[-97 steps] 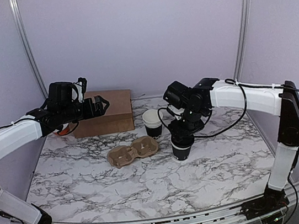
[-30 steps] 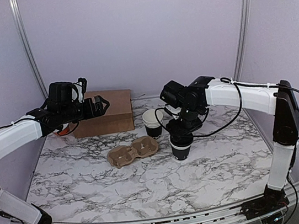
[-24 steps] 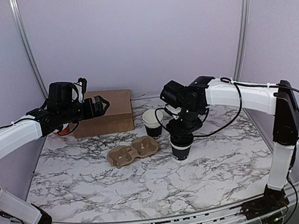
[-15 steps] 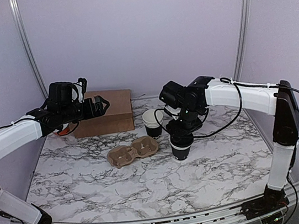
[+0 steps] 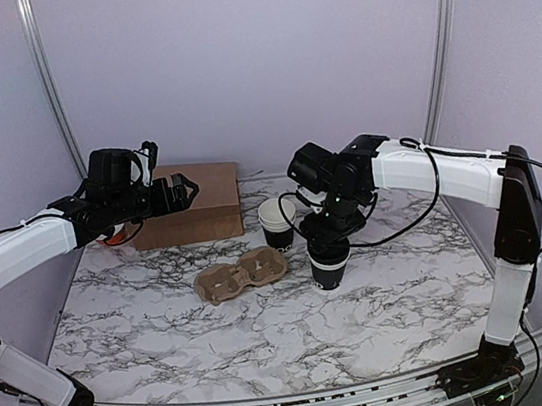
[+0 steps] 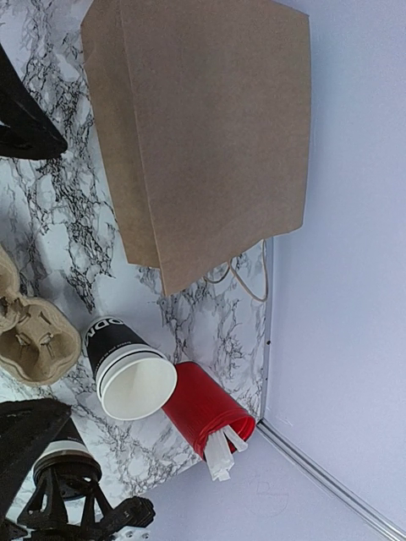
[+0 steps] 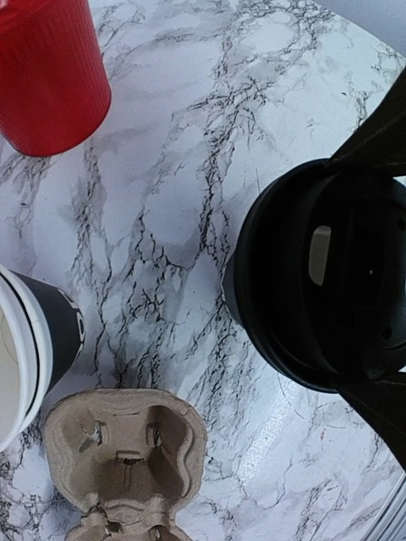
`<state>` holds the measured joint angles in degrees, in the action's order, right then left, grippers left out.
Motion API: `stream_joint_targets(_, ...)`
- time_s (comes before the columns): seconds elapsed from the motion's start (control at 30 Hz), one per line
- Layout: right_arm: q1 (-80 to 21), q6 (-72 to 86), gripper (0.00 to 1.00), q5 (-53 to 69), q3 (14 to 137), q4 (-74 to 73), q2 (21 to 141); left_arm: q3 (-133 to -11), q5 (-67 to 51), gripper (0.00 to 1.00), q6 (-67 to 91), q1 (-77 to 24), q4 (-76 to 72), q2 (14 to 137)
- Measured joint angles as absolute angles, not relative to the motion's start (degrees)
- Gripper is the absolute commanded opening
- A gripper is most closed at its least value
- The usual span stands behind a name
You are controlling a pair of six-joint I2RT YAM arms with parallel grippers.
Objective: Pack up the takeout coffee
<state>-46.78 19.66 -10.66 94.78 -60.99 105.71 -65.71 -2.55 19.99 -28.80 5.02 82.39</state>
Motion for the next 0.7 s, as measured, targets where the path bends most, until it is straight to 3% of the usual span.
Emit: stream_joint_targets(0.7, -47.03, 19.49, 0.73, -11.18, 94.72, -61.28, 107.04, -65.71, -2.57, 0.99, 20.14, -28.80, 5.04, 82.70)
